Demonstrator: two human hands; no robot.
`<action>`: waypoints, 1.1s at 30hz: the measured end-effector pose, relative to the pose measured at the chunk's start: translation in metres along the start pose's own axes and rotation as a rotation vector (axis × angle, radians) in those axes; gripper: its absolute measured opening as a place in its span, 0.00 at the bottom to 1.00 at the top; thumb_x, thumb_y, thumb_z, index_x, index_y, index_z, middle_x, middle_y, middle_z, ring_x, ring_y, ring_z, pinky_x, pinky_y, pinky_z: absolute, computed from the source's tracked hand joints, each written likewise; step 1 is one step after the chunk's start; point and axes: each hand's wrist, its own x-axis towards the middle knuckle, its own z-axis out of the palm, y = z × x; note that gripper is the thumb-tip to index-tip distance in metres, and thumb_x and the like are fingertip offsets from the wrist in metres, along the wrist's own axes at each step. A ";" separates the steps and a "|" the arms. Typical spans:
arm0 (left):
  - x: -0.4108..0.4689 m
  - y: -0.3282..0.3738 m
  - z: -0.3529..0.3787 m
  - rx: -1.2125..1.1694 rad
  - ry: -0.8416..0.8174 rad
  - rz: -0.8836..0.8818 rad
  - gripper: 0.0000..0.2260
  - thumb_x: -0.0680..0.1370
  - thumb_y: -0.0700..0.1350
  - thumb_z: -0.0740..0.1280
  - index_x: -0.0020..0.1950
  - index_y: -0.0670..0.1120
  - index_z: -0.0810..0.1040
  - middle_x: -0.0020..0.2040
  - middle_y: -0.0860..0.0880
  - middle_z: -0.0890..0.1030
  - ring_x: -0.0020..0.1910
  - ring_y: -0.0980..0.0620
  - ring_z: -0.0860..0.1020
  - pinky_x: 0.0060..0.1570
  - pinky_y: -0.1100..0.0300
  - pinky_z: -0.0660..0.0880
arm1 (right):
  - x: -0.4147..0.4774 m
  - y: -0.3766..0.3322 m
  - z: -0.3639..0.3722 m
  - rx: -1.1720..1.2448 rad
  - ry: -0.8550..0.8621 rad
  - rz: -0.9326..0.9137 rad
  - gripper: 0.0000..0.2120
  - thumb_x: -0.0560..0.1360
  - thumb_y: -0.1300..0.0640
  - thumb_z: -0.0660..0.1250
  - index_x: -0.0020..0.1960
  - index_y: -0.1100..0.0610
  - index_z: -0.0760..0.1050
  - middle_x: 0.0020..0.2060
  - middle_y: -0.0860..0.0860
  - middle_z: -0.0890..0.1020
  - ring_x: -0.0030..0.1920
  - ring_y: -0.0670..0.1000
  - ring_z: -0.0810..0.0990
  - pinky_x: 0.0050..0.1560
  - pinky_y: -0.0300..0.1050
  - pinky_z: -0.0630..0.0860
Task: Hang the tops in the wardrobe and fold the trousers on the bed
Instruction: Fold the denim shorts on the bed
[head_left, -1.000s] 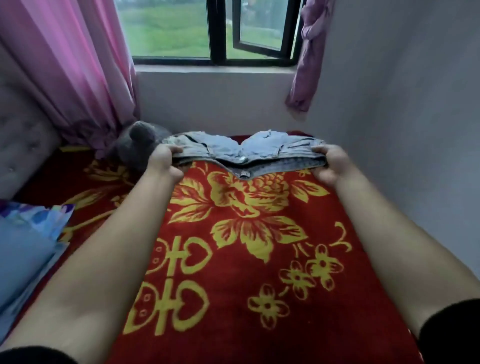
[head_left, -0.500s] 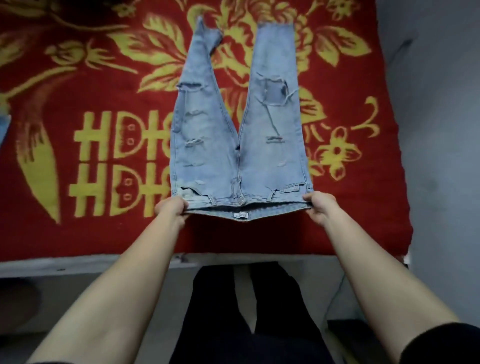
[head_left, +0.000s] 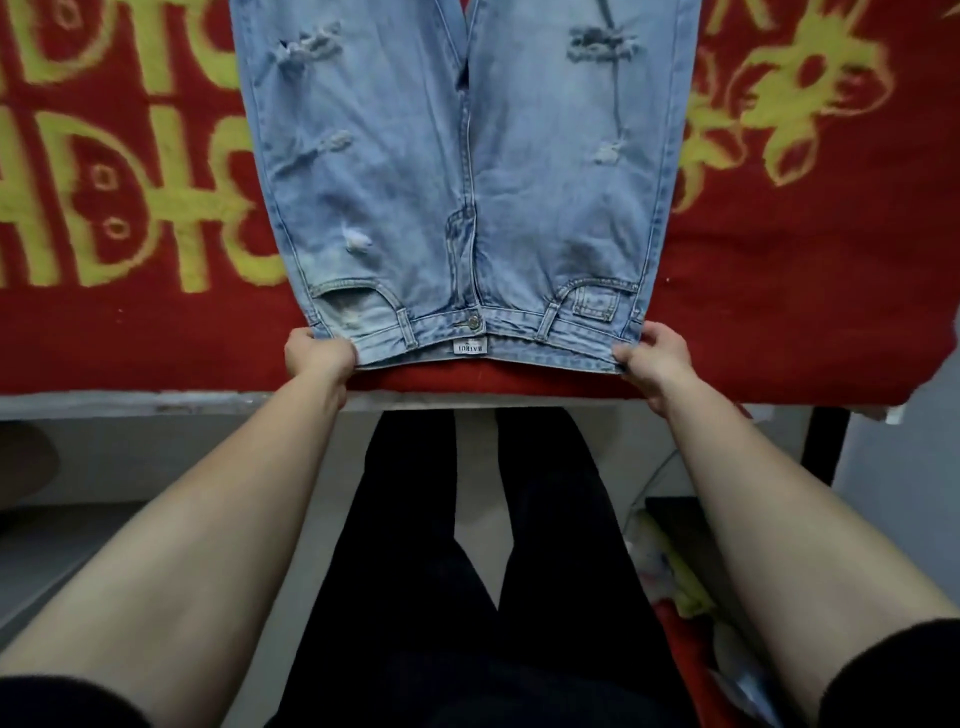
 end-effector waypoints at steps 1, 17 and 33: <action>-0.001 -0.003 0.004 0.046 0.010 -0.004 0.17 0.71 0.36 0.69 0.59 0.43 0.75 0.58 0.42 0.80 0.53 0.44 0.78 0.57 0.54 0.76 | 0.001 0.001 -0.001 -0.138 0.002 -0.015 0.22 0.74 0.65 0.72 0.67 0.61 0.73 0.50 0.57 0.80 0.49 0.56 0.78 0.57 0.52 0.78; -0.070 0.029 0.072 1.052 -0.062 1.427 0.06 0.68 0.35 0.72 0.43 0.40 0.78 0.40 0.41 0.79 0.40 0.40 0.77 0.29 0.53 0.68 | -0.014 -0.010 0.002 -1.046 0.094 -0.953 0.16 0.74 0.59 0.64 0.62 0.56 0.73 0.54 0.54 0.76 0.55 0.59 0.75 0.47 0.53 0.76; -0.097 0.045 0.098 1.263 -0.278 1.215 0.12 0.73 0.46 0.65 0.55 0.44 0.72 0.54 0.42 0.73 0.56 0.41 0.72 0.49 0.49 0.70 | 0.024 -0.072 -0.042 -0.638 -0.168 -0.645 0.09 0.74 0.50 0.68 0.50 0.49 0.84 0.49 0.48 0.86 0.52 0.49 0.82 0.54 0.40 0.74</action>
